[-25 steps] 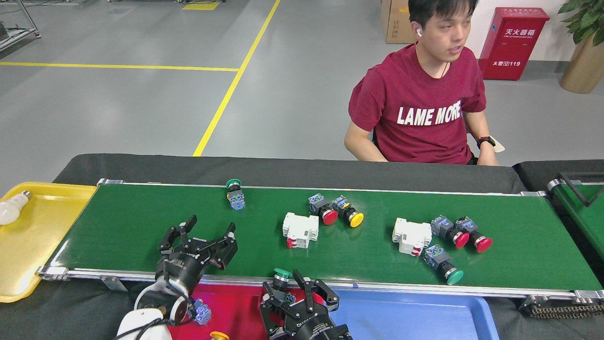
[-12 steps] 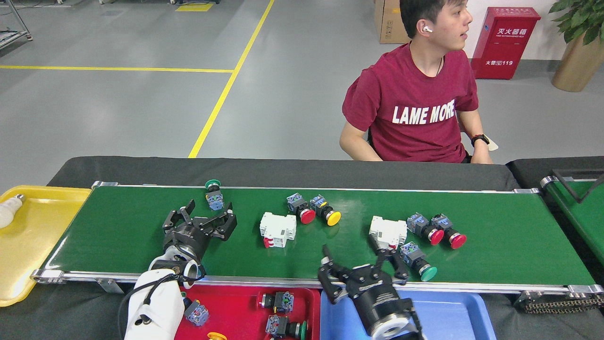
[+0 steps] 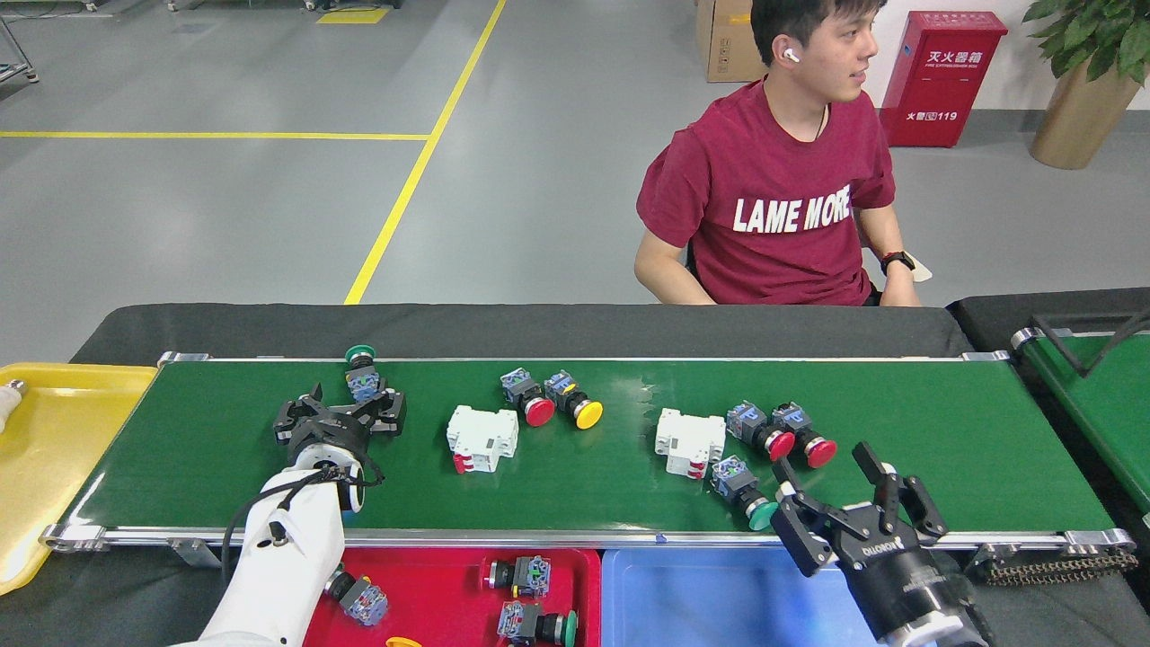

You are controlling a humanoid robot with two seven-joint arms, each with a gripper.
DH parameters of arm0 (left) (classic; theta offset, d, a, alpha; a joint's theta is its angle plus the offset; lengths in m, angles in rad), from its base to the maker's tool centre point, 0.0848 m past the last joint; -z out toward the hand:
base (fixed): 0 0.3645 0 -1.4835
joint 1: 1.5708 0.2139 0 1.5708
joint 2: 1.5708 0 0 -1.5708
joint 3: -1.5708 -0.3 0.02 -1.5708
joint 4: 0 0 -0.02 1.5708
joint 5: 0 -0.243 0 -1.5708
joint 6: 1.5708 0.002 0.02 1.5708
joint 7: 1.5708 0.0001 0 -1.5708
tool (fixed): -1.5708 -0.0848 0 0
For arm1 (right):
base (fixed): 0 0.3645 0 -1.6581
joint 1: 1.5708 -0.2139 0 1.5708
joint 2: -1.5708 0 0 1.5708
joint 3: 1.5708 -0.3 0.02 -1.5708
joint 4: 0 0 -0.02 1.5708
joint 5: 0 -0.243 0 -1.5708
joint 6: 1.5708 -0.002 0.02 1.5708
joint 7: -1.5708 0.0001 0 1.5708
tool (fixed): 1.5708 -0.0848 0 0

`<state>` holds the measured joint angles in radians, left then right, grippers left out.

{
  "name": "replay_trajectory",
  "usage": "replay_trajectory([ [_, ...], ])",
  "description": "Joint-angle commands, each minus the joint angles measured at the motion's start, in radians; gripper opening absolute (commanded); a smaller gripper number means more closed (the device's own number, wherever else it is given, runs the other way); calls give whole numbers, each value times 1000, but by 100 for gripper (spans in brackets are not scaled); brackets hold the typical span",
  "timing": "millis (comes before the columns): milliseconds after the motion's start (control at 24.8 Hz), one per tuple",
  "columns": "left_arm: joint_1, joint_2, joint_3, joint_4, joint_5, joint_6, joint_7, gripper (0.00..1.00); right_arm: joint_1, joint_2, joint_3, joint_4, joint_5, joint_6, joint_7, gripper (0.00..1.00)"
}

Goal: Pick switch part from conveyor to tray

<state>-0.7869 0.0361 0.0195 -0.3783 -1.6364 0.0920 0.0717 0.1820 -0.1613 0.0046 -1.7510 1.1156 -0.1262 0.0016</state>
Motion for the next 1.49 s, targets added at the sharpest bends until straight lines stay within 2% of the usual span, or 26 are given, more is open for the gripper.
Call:
replay_trajectory([
  [0, -25, 8, 2, -5, 4, 3, 11, 50, 27, 2, -28, -18, 1, 8, -18, 96],
  [121, -23, 14, -3, -5, 69, -18, 13, 21, 74, 12, -46, -18, 24, 25, -28, 94],
  [242, -6, 22, -6, -7, 96, -95, 45, 10, 100, 34, -49, -18, 56, 94, -83, 95],
  [403, 49, 53, -18, -51, 93, -173, 115, 6, 103, 39, -49, -16, 59, 112, -94, 95],
  [483, 106, 70, -41, -175, 95, -294, 114, 6, 99, 65, -48, -16, 78, 125, -88, 95],
  [564, 224, 90, -44, -367, 95, -413, 105, 6, 70, 103, -40, -15, 139, 160, -69, 95],
  [685, 460, 128, -41, -726, 101, -558, 30, 7, -24, 174, 23, 18, 213, 186, 5, 95],
  [806, 664, 122, -35, -1010, 107, -675, -26, 9, -110, 221, 89, 107, 277, 220, 15, 95],
  [846, 724, 122, -36, -1090, 107, -701, -33, 11, -145, 235, 120, 154, 297, 258, 15, 95],
  [926, 830, 128, -42, -1200, 104, -729, -39, 26, -205, 238, 189, 239, 313, 315, 15, 95],
  [1007, 916, 120, -44, -1257, 96, -750, -46, 49, -271, 241, 238, 317, 311, 362, 15, 95],
  [1047, 948, 116, -44, -1274, 96, -750, -55, 77, -309, 246, 258, 370, 309, 375, 14, 95],
  [1088, 956, 103, -44, -1284, 95, -744, -55, 100, -337, 255, 276, 406, 309, 378, 14, 95],
  [1249, 962, 79, -21, -1288, 98, -744, -55, 100, -447, 318, 313, 556, 309, 379, 14, 95],
  [1329, 963, 73, 28, -1291, 102, -730, -52, 100, -496, 321, 319, 611, 303, 396, 15, 94],
  [1410, 965, 53, 116, -1286, 101, -669, -52, 100, -515, 321, 333, 627, 296, 412, 21, 89],
  [1450, 965, 30, 168, -1283, 96, -603, -52, 100, -519, 321, 342, 630, 286, 408, 35, 82],
])
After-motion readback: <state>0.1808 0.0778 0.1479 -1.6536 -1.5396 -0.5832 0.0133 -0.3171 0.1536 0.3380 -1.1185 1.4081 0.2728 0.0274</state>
